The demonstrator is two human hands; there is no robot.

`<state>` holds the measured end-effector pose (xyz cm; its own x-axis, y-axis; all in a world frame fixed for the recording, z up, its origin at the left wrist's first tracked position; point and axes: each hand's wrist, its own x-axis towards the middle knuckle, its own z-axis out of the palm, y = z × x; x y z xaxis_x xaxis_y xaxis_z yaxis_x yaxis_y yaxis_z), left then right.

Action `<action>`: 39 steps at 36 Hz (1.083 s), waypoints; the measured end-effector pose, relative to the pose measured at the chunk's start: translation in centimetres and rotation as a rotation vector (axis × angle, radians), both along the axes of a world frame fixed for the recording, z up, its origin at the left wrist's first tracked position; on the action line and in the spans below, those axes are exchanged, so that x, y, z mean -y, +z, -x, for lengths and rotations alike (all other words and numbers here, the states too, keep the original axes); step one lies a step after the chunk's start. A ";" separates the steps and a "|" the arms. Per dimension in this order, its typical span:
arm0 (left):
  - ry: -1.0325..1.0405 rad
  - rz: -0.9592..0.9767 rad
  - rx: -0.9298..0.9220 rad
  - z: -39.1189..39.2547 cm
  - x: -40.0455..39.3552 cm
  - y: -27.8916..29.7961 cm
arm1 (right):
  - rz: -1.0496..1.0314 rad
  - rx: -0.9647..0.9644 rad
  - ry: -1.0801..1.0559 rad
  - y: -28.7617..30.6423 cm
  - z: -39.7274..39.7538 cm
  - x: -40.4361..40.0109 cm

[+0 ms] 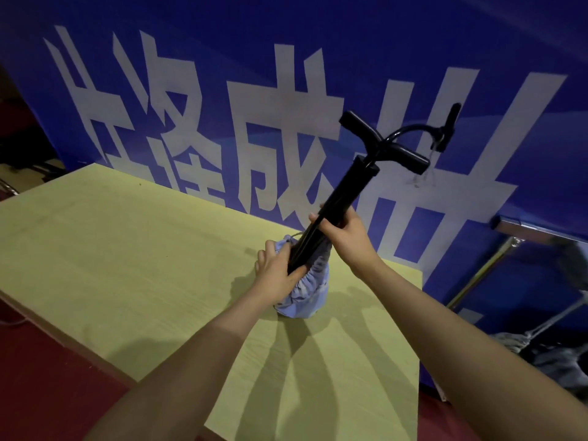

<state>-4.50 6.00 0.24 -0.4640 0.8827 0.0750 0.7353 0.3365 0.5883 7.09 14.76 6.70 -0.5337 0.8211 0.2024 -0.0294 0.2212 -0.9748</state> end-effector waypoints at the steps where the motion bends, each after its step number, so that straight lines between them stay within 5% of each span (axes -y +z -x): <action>1: -0.026 -0.015 0.045 0.0 0.0 0.4 | -0.002 0.013 -0.019 -0.1 0.0 -0.1; 12: -0.015 -0.436 0.622 0.2 -0.2 4.9 | -0.165 0.258 -0.076 -2.8 -0.3 0.3; 21: 0.037 -0.391 0.576 -0.7 -0.7 6.0 | -0.200 0.303 -0.130 -3.8 0.3 0.4; 31: 0.146 -0.318 0.081 1.7 -0.6 8.6 | -0.246 0.232 -0.259 -0.8 -0.1 -0.4; 39: 0.198 -0.240 0.260 1.6 -1.8 11.4 | -0.391 0.390 -0.345 2.0 0.3 -0.6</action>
